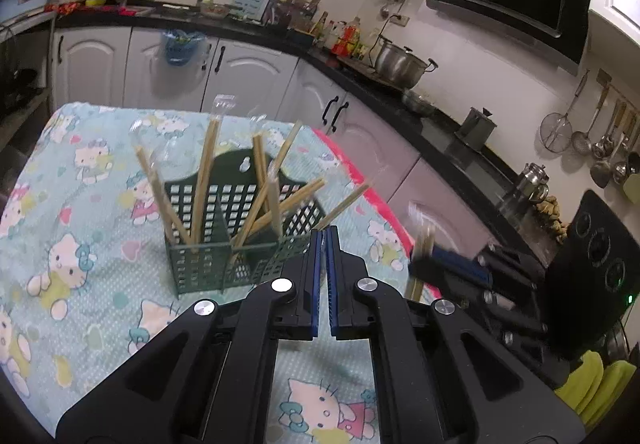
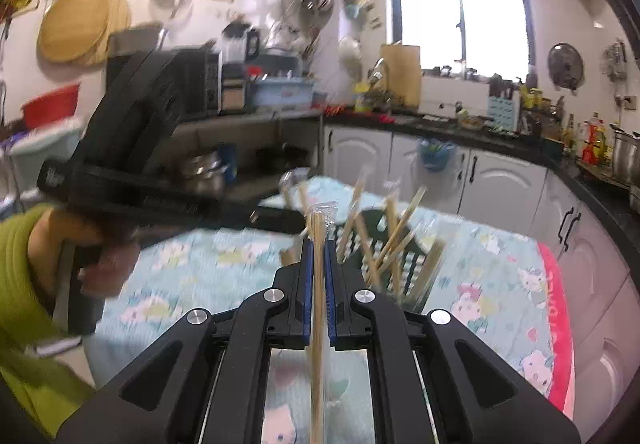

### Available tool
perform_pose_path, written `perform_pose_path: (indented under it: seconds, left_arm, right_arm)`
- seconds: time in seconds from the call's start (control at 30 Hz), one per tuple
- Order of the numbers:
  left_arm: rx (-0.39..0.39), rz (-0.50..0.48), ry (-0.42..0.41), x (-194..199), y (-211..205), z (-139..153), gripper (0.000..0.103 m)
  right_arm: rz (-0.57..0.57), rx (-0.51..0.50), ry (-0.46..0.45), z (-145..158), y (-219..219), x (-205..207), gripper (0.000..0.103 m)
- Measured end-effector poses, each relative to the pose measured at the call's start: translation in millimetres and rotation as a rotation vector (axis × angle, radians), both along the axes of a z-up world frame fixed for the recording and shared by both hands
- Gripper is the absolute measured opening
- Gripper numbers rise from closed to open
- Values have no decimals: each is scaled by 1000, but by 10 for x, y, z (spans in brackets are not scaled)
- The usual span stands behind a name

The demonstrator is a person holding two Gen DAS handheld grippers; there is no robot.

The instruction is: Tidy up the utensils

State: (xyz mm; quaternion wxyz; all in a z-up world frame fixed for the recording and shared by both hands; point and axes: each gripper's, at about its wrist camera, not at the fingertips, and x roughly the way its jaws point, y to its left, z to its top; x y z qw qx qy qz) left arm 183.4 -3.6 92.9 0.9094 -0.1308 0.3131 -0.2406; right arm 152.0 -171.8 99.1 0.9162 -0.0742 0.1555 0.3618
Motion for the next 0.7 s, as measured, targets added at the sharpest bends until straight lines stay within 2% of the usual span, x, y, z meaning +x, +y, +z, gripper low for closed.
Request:
perform_pose_path:
  seconds: [0.37, 0.7]
  left_arm:
    - [2, -14, -99, 11, -46, 455, 1]
    - [4, -4, -219, -34, 19, 1021, 1]
  right_arm:
    - [-126, 202, -113, 525, -258, 368, 6]
    - [-201, 280, -200, 970, -258, 706, 6]
